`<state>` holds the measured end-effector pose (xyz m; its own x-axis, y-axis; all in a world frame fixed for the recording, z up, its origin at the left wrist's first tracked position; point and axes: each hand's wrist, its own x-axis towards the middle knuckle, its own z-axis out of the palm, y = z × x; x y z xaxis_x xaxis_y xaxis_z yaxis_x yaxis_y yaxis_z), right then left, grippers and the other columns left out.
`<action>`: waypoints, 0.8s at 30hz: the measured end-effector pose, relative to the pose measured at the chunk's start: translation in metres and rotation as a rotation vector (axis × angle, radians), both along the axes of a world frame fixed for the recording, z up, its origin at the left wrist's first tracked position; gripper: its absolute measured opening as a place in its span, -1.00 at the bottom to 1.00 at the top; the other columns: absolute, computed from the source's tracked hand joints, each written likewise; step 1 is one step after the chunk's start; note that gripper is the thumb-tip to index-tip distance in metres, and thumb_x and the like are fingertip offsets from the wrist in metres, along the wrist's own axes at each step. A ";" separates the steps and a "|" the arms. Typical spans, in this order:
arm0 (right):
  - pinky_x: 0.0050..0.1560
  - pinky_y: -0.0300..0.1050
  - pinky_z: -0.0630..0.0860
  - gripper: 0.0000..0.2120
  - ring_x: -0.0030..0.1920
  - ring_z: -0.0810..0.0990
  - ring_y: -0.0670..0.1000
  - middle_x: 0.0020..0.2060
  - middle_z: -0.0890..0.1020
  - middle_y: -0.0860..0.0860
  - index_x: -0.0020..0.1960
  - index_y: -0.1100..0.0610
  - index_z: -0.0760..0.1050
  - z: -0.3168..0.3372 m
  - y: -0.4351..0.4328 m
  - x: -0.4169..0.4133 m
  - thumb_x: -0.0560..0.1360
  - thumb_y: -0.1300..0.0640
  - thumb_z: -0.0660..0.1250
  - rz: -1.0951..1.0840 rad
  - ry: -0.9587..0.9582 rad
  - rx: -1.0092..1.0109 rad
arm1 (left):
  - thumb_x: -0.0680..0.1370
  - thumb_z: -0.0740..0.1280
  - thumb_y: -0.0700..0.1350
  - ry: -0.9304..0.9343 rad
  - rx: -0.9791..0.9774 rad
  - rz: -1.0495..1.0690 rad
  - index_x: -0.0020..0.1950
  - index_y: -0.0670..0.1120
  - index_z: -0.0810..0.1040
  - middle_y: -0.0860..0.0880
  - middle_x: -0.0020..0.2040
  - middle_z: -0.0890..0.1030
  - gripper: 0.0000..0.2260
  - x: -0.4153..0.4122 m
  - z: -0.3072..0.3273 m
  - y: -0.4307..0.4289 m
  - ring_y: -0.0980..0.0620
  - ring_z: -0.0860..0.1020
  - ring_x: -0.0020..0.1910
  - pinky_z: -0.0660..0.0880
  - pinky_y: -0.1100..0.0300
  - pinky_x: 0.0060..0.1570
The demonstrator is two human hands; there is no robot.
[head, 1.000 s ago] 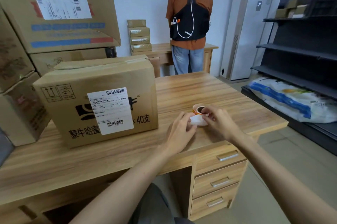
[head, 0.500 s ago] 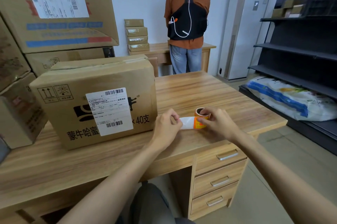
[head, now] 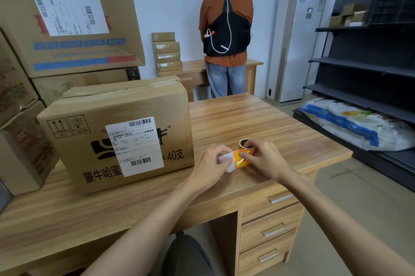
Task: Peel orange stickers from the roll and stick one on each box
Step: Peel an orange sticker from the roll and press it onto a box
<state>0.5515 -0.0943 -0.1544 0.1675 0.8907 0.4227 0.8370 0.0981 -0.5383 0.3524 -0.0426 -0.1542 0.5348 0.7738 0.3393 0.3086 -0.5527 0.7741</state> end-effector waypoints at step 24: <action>-0.20 0.08 0.53 -0.74 -0.10 0.60 0.05 -0.01 0.55 -0.05 0.03 0.08 0.54 -0.021 -0.019 -0.045 0.56 -0.12 0.33 -0.095 -0.114 0.143 | 0.65 0.32 -0.13 -0.228 -0.244 -0.072 -0.10 0.29 0.69 -0.19 0.07 0.52 -0.68 -0.001 -0.020 0.007 0.15 0.49 -0.25 0.45 0.31 -0.34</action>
